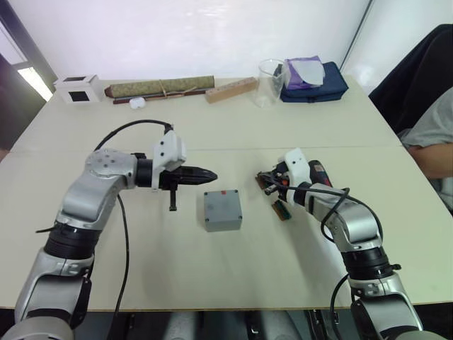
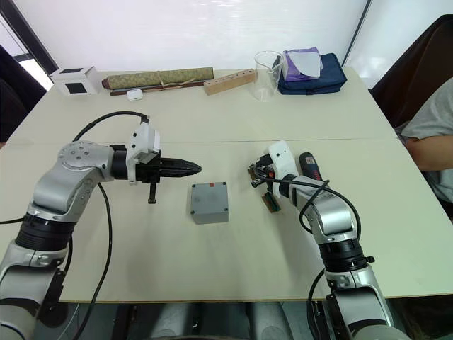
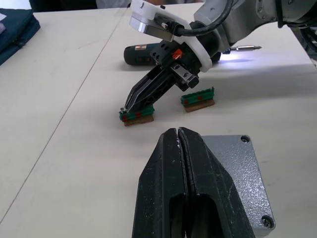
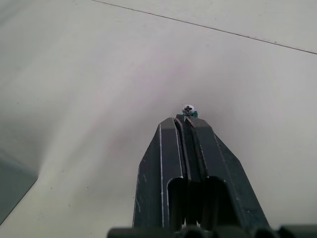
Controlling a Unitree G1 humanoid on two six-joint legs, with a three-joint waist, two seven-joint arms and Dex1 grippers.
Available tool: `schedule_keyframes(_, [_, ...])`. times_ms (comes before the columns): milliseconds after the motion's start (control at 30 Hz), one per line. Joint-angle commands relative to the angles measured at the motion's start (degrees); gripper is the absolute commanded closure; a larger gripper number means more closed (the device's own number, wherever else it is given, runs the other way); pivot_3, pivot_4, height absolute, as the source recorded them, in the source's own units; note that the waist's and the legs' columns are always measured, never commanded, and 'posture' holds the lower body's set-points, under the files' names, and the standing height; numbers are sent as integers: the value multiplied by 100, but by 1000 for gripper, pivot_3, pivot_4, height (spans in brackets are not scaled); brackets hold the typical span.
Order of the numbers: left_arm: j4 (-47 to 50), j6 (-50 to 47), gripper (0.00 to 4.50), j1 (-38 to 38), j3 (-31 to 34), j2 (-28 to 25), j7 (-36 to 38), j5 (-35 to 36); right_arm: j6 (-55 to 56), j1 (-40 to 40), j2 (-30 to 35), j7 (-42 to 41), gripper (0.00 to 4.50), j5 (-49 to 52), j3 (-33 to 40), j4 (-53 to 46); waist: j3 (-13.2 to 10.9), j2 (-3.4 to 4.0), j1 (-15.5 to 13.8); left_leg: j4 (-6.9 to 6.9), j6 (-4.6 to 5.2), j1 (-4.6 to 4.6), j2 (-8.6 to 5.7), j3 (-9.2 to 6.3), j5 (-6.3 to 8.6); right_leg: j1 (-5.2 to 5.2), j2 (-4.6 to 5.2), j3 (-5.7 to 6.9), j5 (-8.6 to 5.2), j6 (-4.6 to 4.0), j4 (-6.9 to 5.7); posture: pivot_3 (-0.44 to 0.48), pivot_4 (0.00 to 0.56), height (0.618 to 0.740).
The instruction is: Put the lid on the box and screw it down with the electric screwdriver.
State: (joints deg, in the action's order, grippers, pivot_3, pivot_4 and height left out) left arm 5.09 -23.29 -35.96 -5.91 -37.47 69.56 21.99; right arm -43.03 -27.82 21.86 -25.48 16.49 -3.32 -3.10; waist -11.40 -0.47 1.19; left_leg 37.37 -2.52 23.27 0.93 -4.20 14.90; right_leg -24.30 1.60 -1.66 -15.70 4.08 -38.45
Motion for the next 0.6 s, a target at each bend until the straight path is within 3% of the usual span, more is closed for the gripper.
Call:
schedule_keyframes(33, [144, 68, 4500, -134, 63, 8, -53, 43, -73, -83, -34, 74, 4475, 90, 234, -299, 0, 0, -1, 0, 0, 0, 0, 0, 0, 0, 0, 0, 0, 0, 0, 0, 150, 736])
schedule_keyframes(333, [96, 75, 4500, 5, 125, -61, -105, 37, -859, -195, 99, 132, 4475, 449, 523, -1290, 0, 0, -1, 0, 0, 0, 0, 0, 0, 0, 0, 0, 0, 0, 0, 0, 150, 736])
schedule_keyframes(600, [63, 118, 4500, 81, 175, -158, -103, 39, -1999, -388, 39, 135, 4475, 1017, 171, -2529, 0, 0, 1, -1, 0, 0, 0, -3, 0, 0, -1, 0, 0, 0, -1, 0, 150, 736])
